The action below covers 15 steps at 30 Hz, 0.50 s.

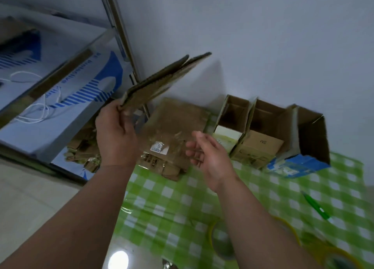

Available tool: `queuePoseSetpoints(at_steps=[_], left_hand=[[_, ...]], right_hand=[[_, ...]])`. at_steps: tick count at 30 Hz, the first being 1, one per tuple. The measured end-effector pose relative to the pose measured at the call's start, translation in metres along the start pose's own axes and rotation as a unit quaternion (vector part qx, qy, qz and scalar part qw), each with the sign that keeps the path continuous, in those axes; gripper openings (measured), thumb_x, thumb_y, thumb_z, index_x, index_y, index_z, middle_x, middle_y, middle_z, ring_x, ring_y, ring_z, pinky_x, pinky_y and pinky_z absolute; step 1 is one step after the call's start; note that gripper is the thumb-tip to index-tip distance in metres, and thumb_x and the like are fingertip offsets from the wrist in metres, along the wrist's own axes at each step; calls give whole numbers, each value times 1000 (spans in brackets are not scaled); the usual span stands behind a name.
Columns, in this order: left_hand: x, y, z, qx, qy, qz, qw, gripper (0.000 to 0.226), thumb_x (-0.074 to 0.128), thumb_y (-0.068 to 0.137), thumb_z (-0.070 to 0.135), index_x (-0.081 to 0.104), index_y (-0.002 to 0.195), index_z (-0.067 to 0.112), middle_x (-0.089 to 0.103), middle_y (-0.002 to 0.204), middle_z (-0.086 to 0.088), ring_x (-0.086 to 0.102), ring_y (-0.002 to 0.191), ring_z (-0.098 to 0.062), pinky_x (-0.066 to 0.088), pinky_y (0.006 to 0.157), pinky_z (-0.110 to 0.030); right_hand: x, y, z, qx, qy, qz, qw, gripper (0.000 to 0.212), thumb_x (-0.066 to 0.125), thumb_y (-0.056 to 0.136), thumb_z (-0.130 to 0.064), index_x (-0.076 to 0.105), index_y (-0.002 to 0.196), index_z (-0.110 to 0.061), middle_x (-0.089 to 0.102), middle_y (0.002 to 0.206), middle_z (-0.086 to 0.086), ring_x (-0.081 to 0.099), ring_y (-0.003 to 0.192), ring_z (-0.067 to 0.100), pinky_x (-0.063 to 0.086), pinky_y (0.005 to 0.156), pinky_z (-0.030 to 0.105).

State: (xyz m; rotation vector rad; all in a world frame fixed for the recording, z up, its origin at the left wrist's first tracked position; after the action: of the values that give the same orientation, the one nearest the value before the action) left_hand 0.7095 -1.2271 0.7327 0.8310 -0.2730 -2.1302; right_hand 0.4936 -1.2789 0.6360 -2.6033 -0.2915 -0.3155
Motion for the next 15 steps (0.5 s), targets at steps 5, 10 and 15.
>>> queuePoseSetpoints(at_steps=[5, 10, 15], left_hand=[[-37, -12, 31, -53, -112, 47, 991, 19, 34, 106, 25, 46, 100, 38, 48, 92, 17, 45, 77, 4, 34, 68, -2], [-40, -57, 18, -200, -142, -4, 969, 15, 35, 105, 43, 48, 111, 40, 57, 100, 17, 56, 93, -6, 46, 79, -28], [-27, -103, 16, -233, -165, -75, 955, 22, 38, 101, 47, 54, 116, 43, 61, 115, 8, 58, 110, -24, 48, 95, -48]], right_hand=[[-42, -25, -7, -28, -24, 110, 993, 9, 61, 95, -31, 66, 91, -24, 68, 86, -3, 62, 86, 17, 47, 77, 35], [-94, -58, -32, -100, -21, 220, 970, 35, 57, 94, -40, 53, 128, -31, 54, 126, -9, 51, 117, 15, 43, 102, 39], [-120, -79, -45, -105, -7, 134, 985, 50, 41, 93, -65, 44, 140, -47, 45, 144, -20, 42, 130, 6, 29, 106, 35]])
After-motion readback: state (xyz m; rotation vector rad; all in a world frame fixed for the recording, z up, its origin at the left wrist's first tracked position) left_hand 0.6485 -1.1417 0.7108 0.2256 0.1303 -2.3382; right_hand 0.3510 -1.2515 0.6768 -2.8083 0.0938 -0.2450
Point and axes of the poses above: each hand's wrist, its own y-axis towards the middle knuckle, its own x-axis out of the palm, z = x × y, the point moved 7 cm from there along y, towards the middle knuckle
